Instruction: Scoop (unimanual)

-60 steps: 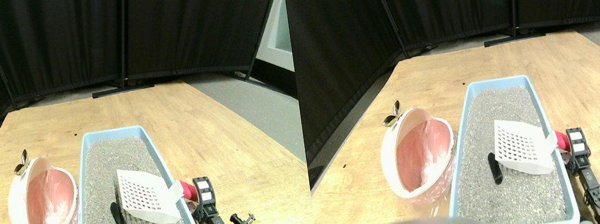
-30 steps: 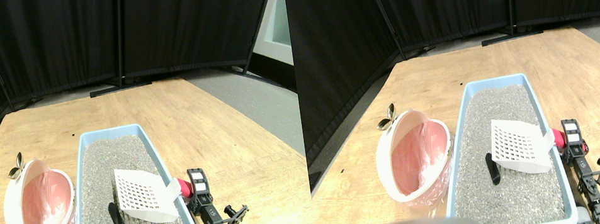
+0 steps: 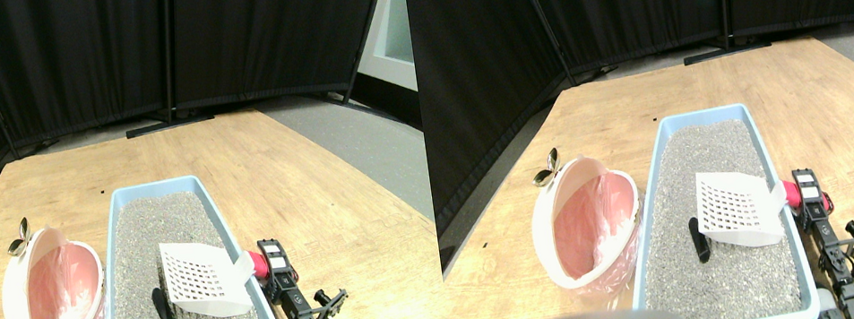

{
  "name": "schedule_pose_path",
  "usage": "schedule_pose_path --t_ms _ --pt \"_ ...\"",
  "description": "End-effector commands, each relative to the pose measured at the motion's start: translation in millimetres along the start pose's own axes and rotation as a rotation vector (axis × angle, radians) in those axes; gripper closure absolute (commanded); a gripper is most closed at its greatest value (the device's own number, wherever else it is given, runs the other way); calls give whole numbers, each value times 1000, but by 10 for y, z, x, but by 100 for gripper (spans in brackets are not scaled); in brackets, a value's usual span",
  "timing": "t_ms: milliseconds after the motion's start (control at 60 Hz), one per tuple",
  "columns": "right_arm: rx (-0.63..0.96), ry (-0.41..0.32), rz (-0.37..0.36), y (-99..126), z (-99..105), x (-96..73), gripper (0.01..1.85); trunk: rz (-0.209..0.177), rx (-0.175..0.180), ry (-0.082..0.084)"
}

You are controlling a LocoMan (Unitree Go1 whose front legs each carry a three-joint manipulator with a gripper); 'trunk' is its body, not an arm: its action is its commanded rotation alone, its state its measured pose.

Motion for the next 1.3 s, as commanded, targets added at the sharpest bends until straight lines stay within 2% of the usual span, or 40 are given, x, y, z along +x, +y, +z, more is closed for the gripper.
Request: schedule_pose_path --t_ms 17,50,67,117,350,700,850,933,1050,1133,1300 --pt "-26 -87 23 41 114 71 159 10 -19 -6" --pt "-29 -99 32 42 114 74 165 4 -17 -12" --pt "-34 -140 58 42 110 82 179 4 -17 -12" --pt "-34 -178 49 54 117 95 180 2 -18 -14" --pt "-59 -156 36 36 221 58 180 4 -25 -15" --pt "-164 -259 202 23 450 5 180 28 -55 -14" --pt "-212 -306 297 56 648 35 180 39 -71 -9" --pt "-233 -338 314 68 736 52 180 48 -85 -7" --pt "-256 -347 332 94 862 101 180 67 -104 -6" --pt "-277 -363 370 124 936 142 180 85 -121 -3" --pt "-315 -357 423 182 999 224 180 116 -151 -2"
